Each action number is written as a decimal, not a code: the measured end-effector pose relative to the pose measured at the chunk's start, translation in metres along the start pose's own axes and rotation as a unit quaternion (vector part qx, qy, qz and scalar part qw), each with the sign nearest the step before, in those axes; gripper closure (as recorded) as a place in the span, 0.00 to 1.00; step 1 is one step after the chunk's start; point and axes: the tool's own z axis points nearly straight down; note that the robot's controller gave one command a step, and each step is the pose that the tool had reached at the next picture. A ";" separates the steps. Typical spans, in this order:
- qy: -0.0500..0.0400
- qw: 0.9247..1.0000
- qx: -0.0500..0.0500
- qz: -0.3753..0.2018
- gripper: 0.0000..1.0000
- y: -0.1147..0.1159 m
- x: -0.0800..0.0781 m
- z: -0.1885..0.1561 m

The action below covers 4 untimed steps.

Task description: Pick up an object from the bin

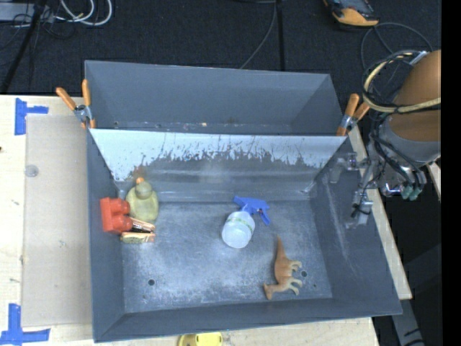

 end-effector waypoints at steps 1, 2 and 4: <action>-0.003 1.000 0.000 -0.001 0.00 0.001 -0.001 -0.005; -0.007 1.000 0.003 -0.024 0.00 0.022 -0.014 0.023; -0.001 0.995 -0.001 -0.099 0.00 0.104 0.033 0.090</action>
Offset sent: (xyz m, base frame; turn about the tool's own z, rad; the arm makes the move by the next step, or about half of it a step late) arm 0.0393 0.0820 -0.0983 -0.1565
